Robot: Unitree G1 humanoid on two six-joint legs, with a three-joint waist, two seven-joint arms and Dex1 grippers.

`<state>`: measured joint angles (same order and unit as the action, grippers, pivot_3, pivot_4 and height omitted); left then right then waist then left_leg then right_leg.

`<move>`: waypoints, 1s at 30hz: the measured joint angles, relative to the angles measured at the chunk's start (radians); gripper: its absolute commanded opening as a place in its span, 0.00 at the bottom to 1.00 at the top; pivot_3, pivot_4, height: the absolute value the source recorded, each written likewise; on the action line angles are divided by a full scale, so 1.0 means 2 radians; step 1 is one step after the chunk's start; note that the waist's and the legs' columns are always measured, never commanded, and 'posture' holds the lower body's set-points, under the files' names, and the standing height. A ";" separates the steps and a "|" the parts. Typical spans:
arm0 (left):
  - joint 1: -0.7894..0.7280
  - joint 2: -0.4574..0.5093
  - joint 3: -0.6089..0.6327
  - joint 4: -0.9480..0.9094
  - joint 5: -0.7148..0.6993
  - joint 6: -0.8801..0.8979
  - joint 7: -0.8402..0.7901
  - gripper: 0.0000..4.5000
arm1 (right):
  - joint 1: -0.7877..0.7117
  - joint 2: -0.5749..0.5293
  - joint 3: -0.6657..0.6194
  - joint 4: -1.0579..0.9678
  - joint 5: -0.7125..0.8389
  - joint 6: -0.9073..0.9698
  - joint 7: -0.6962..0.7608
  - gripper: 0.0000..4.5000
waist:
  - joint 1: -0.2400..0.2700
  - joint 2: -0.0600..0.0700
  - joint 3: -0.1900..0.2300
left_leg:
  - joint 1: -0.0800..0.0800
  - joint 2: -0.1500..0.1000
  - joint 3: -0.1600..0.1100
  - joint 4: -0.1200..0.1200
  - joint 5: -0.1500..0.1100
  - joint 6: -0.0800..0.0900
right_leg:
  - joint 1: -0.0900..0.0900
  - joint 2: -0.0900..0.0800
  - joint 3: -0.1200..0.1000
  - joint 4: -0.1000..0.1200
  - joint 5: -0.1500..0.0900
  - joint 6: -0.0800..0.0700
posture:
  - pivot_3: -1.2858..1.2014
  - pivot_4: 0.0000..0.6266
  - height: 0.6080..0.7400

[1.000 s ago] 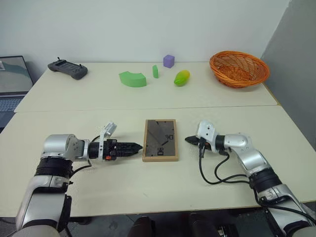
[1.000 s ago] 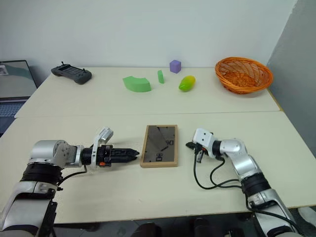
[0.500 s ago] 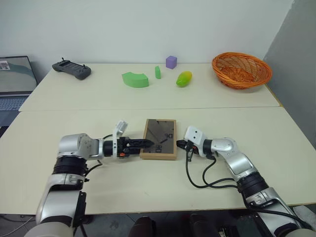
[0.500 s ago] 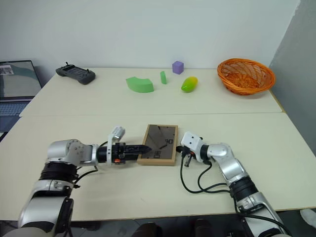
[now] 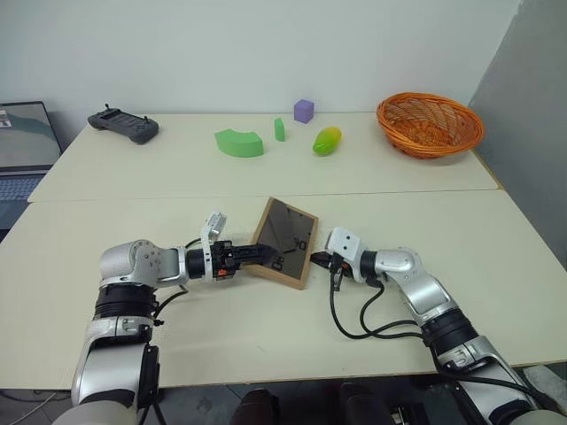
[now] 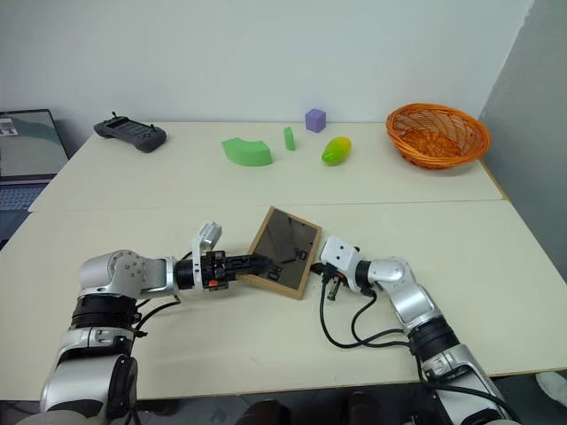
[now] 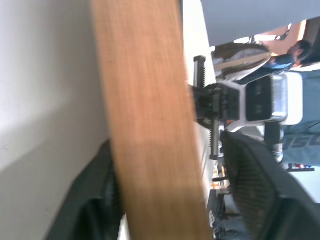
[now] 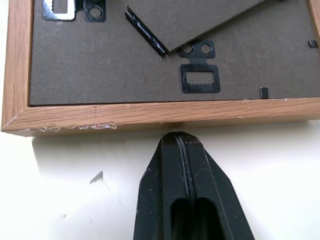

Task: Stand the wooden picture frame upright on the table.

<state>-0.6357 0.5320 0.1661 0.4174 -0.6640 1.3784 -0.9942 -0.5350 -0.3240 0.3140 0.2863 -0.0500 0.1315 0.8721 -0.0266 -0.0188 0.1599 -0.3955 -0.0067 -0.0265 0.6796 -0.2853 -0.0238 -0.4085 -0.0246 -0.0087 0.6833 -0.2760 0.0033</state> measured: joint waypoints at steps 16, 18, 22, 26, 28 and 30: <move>0.011 -0.010 0.044 -0.072 -0.036 0.006 0.057 0.28 | -0.034 -0.068 -0.068 -0.040 0.078 0.089 0.046 0.11 | 0.000 0.000 0.000 | -0.001 0.000 0.000 0.000 0.000 0.000 | -0.001 0.000 0.000 0.000 0.000 0.000 | 0.52 0.24 1.00; 0.011 -0.014 0.056 -0.099 -0.048 0.005 0.063 0.28 | -0.056 -0.079 -0.082 -0.069 0.118 0.144 0.072 0.22 | -0.001 0.000 0.000 | -0.001 0.000 0.000 0.000 0.000 0.000 | -0.001 0.000 0.000 -0.001 0.000 0.000 | 0.52 0.24 1.00; 0.010 -0.033 0.059 -0.138 -0.066 -0.012 0.070 0.28 | -0.113 -0.063 -0.106 -0.085 0.172 0.223 0.077 0.40 | -0.001 0.000 0.000 | -0.001 0.000 0.000 0.000 0.000 0.000 | -0.001 0.000 0.000 0.000 0.000 0.000 | 0.52 0.24 1.00; 0.005 -0.058 0.058 -0.148 -0.074 -0.031 0.091 0.28 | -0.180 -0.009 -0.123 -0.052 0.210 0.274 0.053 0.59 | -0.001 0.000 0.000 | -0.001 0.000 0.000 0.000 0.000 0.000 | -0.001 0.000 0.000 -0.001 0.000 0.000 | 0.52 0.24 1.00; 0.005 -0.057 0.058 -0.155 -0.077 -0.033 0.098 0.28 | -0.198 0.002 -0.129 -0.029 0.215 0.282 0.044 0.67 | -0.001 0.000 0.000 | -0.001 0.000 0.000 0.000 0.000 0.000 | -0.001 0.000 0.000 -0.001 0.000 0.000 | 0.52 0.24 1.00; 0.006 -0.052 0.059 -0.157 -0.078 -0.034 0.104 0.28 | -0.214 0.015 -0.132 -0.005 0.218 0.286 0.036 0.78 | -0.001 0.000 0.000 | -0.002 0.000 0.000 0.000 0.000 0.000 | -0.001 0.000 0.000 -0.001 0.000 0.000 | 0.52 0.24 1.00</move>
<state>-0.6246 0.4278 0.2849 0.1044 -0.8203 1.3113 -0.7860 -0.9628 -0.2948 0.0500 0.2764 0.3861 0.7045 0.9447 -0.0290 -0.0191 0.1604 -0.3989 -0.0065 -0.0258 0.6789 -0.2853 -0.0238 -0.4110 -0.0253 -0.0089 0.6815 -0.2758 0.0031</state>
